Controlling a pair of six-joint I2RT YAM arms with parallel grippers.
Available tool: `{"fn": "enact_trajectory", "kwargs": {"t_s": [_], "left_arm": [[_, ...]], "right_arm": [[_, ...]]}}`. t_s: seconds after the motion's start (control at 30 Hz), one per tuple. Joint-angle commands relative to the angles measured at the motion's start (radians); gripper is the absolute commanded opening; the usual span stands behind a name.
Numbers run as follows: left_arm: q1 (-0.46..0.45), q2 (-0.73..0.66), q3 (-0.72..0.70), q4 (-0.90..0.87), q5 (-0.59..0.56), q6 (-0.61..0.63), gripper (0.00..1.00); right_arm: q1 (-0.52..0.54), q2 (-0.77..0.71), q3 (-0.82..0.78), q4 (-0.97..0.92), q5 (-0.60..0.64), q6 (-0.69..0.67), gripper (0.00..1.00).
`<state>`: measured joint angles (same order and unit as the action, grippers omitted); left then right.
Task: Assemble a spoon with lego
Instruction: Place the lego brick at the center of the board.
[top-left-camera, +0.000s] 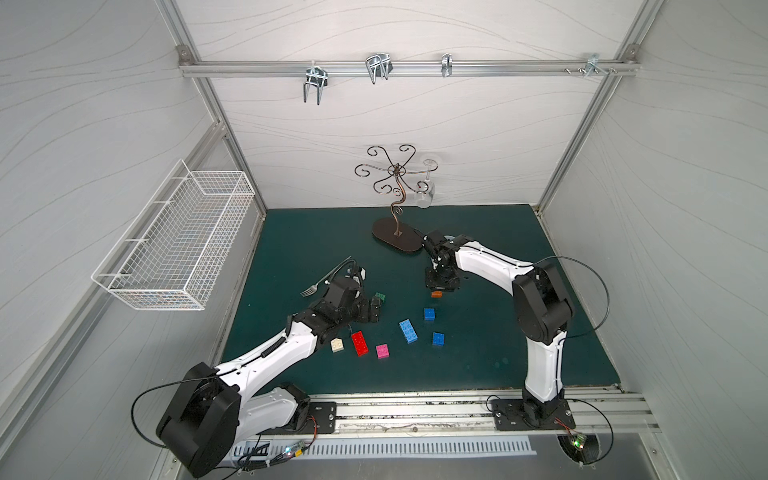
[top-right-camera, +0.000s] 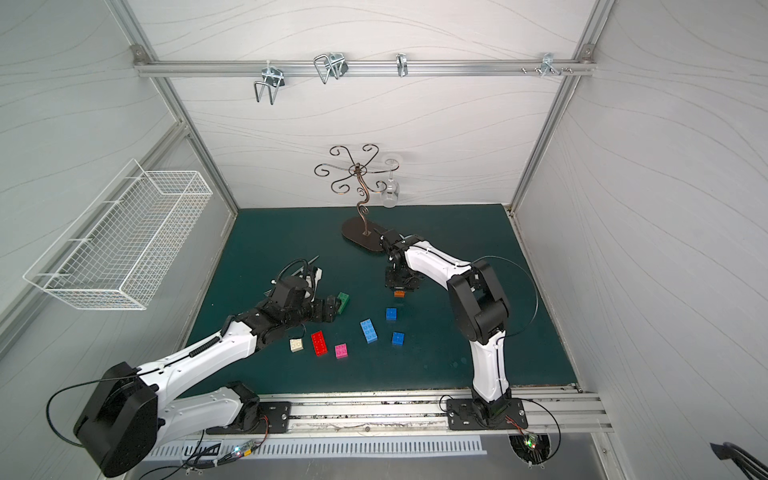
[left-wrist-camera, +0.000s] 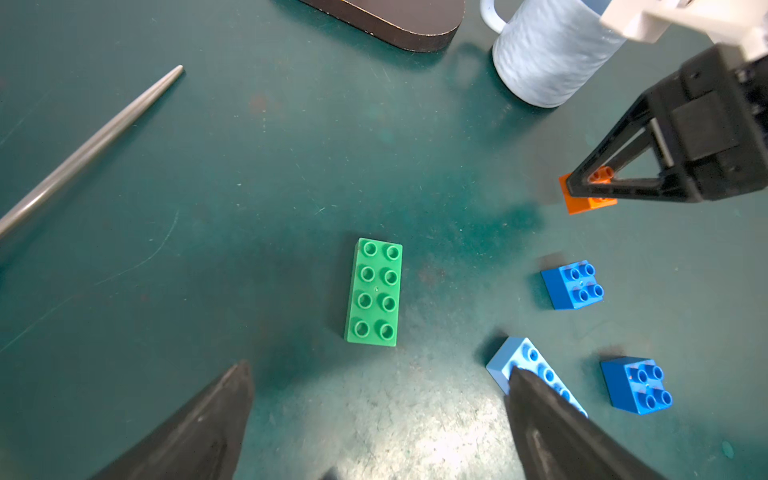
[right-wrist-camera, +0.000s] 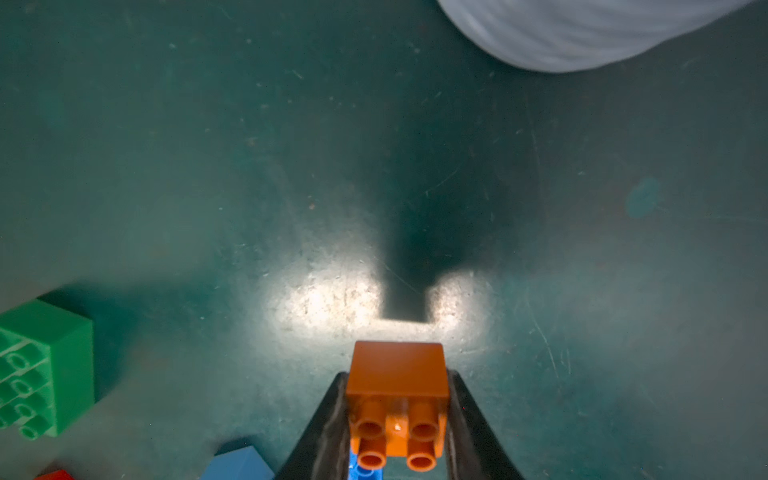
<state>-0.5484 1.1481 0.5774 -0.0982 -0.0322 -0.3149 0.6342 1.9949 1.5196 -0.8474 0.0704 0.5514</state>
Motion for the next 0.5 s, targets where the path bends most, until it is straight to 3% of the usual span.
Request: {"fn": "enact_trajectory", "kwargs": {"t_s": [0.0, 0.47], "left_arm": [[-0.003, 0.005, 0.039, 0.045, 0.006, -0.012, 1.00], [-0.003, -0.020, 0.024, 0.032, 0.008, -0.015, 1.00]], "right_arm": [[0.016, 0.035, 0.015, -0.021, 0.010, -0.015, 0.30], [0.033, 0.067, 0.018, -0.037, 0.027, -0.034, 0.38]]}}
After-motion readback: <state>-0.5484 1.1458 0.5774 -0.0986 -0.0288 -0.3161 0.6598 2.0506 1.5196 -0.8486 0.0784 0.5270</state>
